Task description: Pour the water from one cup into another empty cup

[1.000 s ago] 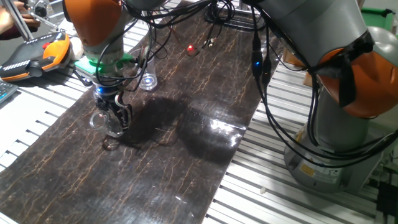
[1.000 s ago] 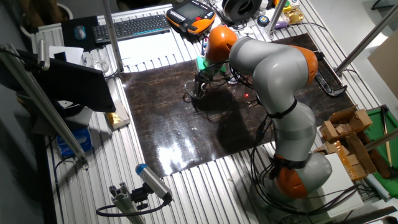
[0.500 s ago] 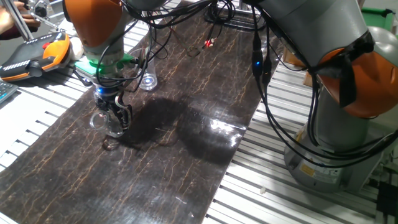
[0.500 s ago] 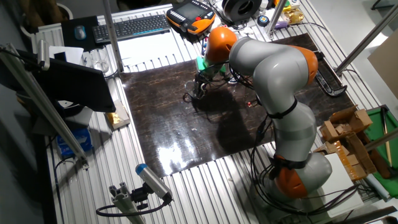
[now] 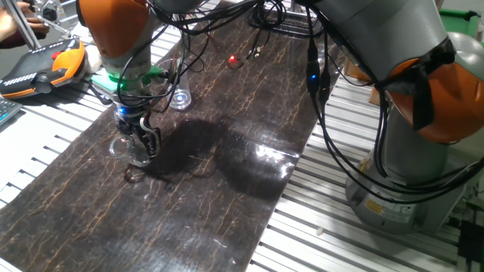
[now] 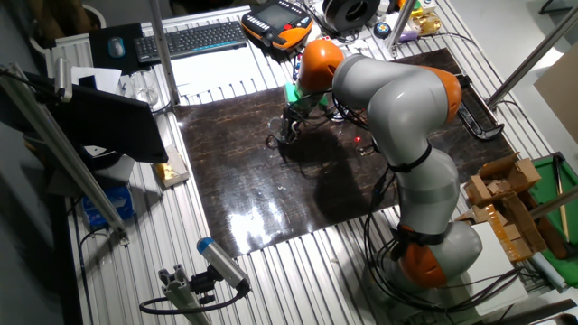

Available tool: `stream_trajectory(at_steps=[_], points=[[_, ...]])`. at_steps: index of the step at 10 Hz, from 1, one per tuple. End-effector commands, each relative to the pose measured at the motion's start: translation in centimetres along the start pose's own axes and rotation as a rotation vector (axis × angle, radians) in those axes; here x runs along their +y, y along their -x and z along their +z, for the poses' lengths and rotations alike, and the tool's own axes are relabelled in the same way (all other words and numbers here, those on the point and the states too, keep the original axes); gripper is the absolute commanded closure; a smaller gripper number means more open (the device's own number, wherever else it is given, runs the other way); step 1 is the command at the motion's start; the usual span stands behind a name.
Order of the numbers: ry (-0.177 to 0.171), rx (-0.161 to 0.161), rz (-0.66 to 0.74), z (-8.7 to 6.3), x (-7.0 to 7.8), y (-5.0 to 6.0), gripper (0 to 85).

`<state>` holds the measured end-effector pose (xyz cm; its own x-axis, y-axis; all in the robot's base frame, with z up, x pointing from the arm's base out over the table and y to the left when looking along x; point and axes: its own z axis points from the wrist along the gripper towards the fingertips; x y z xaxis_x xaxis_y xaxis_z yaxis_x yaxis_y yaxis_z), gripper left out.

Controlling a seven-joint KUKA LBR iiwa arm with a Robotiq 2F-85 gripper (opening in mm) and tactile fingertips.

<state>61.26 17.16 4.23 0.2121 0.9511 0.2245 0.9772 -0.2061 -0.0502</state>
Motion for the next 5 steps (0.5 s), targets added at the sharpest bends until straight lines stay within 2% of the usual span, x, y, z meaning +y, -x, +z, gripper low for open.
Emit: stream_trajectory(at_steps=[1, 2, 3, 5], points=[[-0.003, 0.004, 0.0, 0.08, -0.02, 0.03, 12.7], [-0.005, 0.008, 0.0, 0.11, -0.02, 0.03, 12.3], [-0.005, 0.008, 0.002, 0.17, -0.02, 0.05, 7.3], [-0.005, 0.008, -0.006, 0.37, 0.05, 0.15, 13.3]])
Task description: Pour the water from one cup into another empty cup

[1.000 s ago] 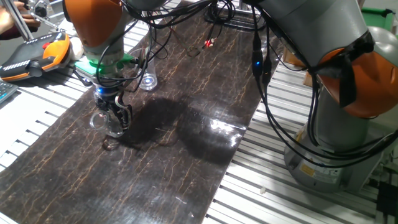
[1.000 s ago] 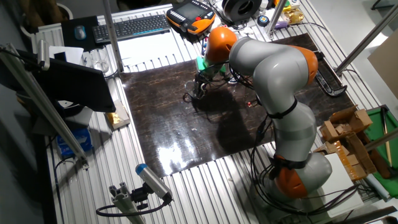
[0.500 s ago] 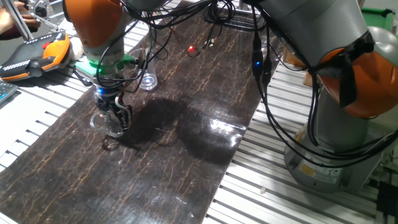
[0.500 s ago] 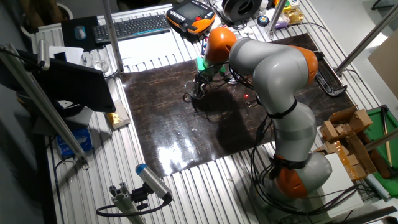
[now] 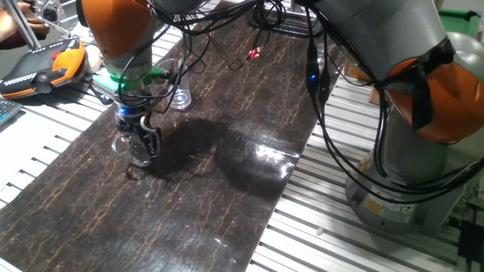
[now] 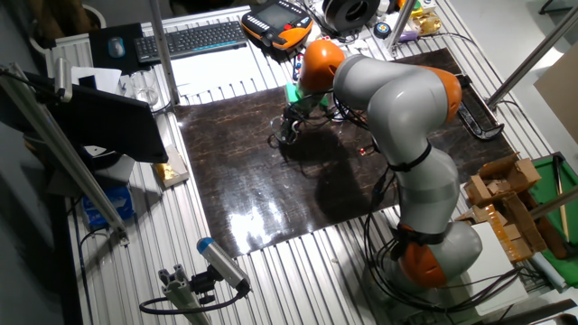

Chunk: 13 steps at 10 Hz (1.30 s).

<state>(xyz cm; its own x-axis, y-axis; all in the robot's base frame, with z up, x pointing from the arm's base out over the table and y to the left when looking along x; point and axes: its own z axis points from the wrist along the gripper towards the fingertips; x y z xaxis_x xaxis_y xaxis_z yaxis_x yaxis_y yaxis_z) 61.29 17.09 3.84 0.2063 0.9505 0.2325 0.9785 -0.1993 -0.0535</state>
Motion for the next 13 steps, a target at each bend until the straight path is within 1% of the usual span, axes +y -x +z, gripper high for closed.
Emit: stream_trajectory(at_steps=[1, 2, 4, 5, 6, 8, 9, 11, 12, 13], points=[[0.0, 0.0, -0.002, 0.1, 0.0, 0.0, 12.7], [-0.001, -0.005, 0.0, 0.1, 0.0, 0.1, 7.7], [-0.001, -0.01, -0.018, 0.0, 0.2, 0.2, 2.7], [0.001, -0.02, -0.026, 0.0, 0.2, 0.3, 0.0], [0.002, -0.029, -0.034, -0.1, 0.4, 0.6, 0.0], [0.008, -0.061, -0.052, -0.4, 0.6, 1.3, 0.0], [0.01, -0.084, -0.067, -1.0, 0.7, 2.0, 0.0], [0.01, -0.118, -0.083, -2.1, 0.9, 2.9, 0.0], [0.009, -0.126, -0.084, -3.0, 0.9, 3.2, 0.0], [-0.001, -0.126, -0.085, -4.3, 0.9, 3.6, 0.0]])
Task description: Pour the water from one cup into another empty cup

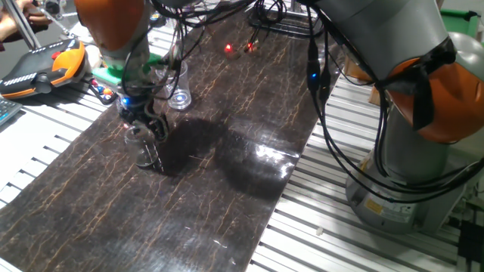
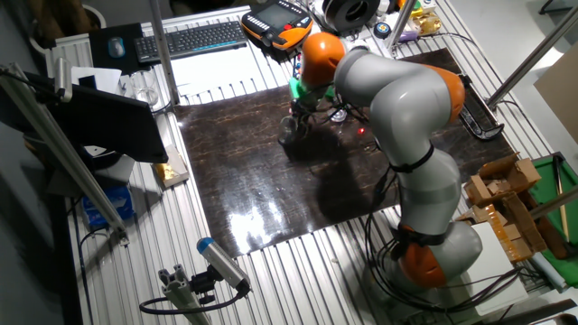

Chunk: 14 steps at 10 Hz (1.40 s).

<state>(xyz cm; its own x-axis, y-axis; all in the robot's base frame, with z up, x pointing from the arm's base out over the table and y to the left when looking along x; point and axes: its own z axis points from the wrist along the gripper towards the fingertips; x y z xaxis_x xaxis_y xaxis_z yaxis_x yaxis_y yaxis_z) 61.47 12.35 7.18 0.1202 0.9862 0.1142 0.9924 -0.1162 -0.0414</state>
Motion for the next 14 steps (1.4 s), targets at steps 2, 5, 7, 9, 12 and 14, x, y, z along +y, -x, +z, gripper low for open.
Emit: stream_trajectory(at_steps=[2, 5, 7, 9, 12, 14], points=[[-0.008, -0.012, -0.014, -2.6, -0.1, 0.8, 0.0], [-0.003, -0.041, -0.086, -7.0, -0.8, 2.1, 5.0], [-0.001, -0.033, -0.148, -9.7, -1.5, 2.3, 26.7], [0.001, -0.047, -0.207, -12.3, -2.3, 1.7, 46.3], [0.0, -0.074, -0.288, -14.4, -3.4, 1.4, 84.3], [-0.002, -0.07, -0.336, -15.4, -3.5, 2.6, 84.3]])
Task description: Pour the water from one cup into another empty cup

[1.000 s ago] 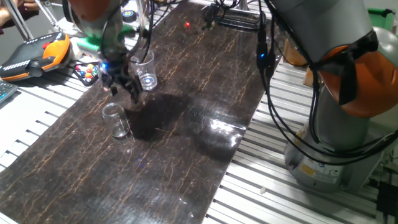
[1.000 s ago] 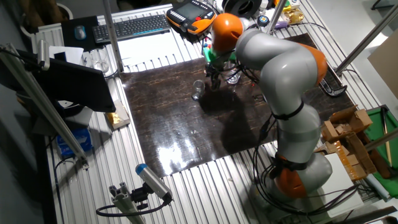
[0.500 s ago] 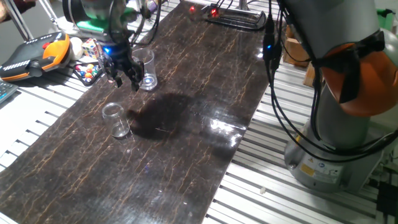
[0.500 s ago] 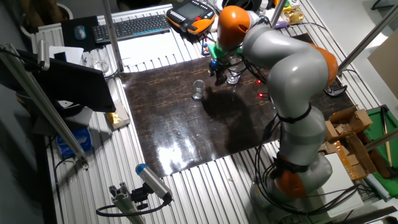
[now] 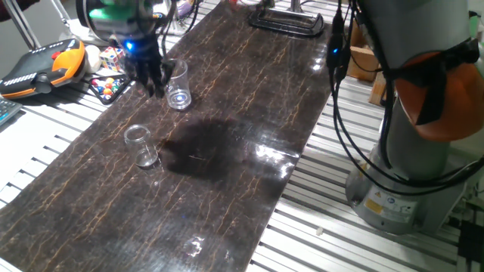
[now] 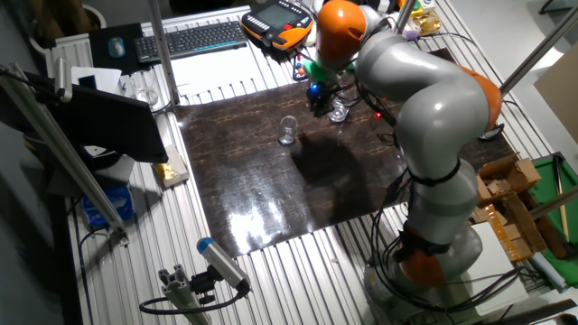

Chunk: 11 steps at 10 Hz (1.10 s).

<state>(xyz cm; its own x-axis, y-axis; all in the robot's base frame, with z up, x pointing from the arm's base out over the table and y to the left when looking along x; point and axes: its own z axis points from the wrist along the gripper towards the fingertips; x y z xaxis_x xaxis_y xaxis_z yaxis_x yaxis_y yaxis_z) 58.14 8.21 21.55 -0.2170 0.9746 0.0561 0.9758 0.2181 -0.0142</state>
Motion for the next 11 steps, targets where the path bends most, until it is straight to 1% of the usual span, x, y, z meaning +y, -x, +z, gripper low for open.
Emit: stream_trajectory(at_steps=[1, 2, 3, 5, 6, 7, 8, 10, 11], points=[[-0.001, 0.01, -0.023, -1.1, -0.2, 0.5, 84.3], [0.003, 0.016, -0.046, -1.4, -0.5, 1.0, 84.3], [0.003, -0.008, -0.069, -1.5, -0.6, 1.3, 84.3], [0.003, -0.019, -0.093, -1.6, -0.7, 1.4, 84.3], [0.001, -0.016, -0.108, -1.8, -0.9, 1.7, 84.3], [-0.003, -0.021, -0.123, -1.9, -1.2, 2.0, 84.3], [-0.004, -0.019, -0.137, -1.9, -1.4, 2.2, 84.3], [-0.01, -0.006, -0.159, -2.0, -1.7, 2.2, 84.3], [-0.01, -0.006, -0.162, -2.0, -1.7, 2.2, 84.3]])
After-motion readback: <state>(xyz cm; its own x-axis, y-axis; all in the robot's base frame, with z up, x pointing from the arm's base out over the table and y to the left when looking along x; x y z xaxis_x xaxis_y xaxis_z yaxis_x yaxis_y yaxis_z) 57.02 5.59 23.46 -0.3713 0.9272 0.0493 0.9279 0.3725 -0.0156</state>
